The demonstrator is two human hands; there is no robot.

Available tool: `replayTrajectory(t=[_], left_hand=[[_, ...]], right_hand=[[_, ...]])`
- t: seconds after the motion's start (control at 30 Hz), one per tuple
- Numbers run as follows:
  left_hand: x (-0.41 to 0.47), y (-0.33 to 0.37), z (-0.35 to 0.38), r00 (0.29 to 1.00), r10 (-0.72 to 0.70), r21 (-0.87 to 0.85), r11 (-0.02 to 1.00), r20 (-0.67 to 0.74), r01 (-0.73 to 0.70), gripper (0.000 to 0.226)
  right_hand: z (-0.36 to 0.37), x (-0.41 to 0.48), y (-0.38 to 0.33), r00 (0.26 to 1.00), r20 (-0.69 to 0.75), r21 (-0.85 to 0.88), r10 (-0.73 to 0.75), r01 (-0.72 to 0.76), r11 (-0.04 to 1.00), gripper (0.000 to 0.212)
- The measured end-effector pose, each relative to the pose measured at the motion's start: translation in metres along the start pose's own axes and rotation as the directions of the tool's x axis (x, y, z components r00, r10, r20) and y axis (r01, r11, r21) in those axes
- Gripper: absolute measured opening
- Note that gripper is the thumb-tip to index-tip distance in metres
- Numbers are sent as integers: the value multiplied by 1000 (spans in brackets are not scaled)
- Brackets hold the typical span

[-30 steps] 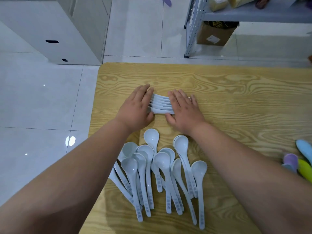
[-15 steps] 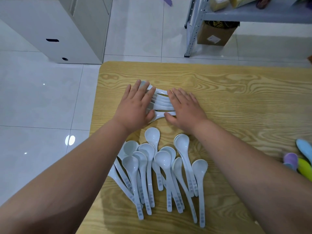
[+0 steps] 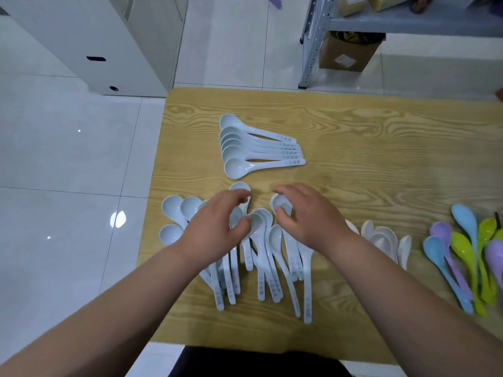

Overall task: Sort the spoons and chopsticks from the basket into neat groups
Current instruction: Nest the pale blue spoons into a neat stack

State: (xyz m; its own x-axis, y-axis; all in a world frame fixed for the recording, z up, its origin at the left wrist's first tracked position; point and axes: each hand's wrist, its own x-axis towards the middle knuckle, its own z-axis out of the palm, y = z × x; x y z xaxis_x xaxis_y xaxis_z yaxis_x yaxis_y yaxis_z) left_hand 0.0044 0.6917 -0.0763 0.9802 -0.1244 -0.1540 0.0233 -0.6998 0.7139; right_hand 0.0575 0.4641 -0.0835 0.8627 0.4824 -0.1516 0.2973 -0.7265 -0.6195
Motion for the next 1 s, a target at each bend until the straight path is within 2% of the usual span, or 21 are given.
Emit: replayTrajectory(t=[0.13,0.2,0.3,0.4,0.47,0.6,0.67,0.77,0.87,0.93,1.0], left_hand=[[-43,5,21,986,-129,-14,991,105,131,47],[-54,4,32,976,-185,27,983,113,183,47],[-49,7,44,962,-268,174,951,53,255,52],[-27,16,48,953,-301,265,917,-30,298,59],[-10,22,49,953,-299,340,893,-45,296,51],[13,31,51,933,-359,412,845,-38,342,10],[15,32,51,940,-342,425,848,-20,317,7],[4,32,45,957,-288,300,910,-38,286,8],[-21,32,39,950,-300,12,953,-85,302,4],[-42,31,37,918,-388,-205,908,-84,365,4],[-61,29,36,871,-490,-414,802,-44,431,15]], right_hand=[[11,-57,8,987,99,56,125,-131,990,41],[21,-82,12,984,76,37,164,-167,985,41],[39,-108,17,968,78,-45,237,-234,971,49],[56,-122,22,921,131,-96,366,-355,930,62],[64,-124,23,900,134,-54,415,-412,910,64],[70,-114,20,877,81,19,475,-477,878,60],[67,-107,21,856,81,30,511,-514,857,56],[63,-103,24,845,94,47,526,-531,846,52],[63,-104,25,841,97,120,533,-541,832,45],[65,-110,26,840,66,202,539,-540,817,39],[67,-120,24,836,21,291,548,-529,797,35]])
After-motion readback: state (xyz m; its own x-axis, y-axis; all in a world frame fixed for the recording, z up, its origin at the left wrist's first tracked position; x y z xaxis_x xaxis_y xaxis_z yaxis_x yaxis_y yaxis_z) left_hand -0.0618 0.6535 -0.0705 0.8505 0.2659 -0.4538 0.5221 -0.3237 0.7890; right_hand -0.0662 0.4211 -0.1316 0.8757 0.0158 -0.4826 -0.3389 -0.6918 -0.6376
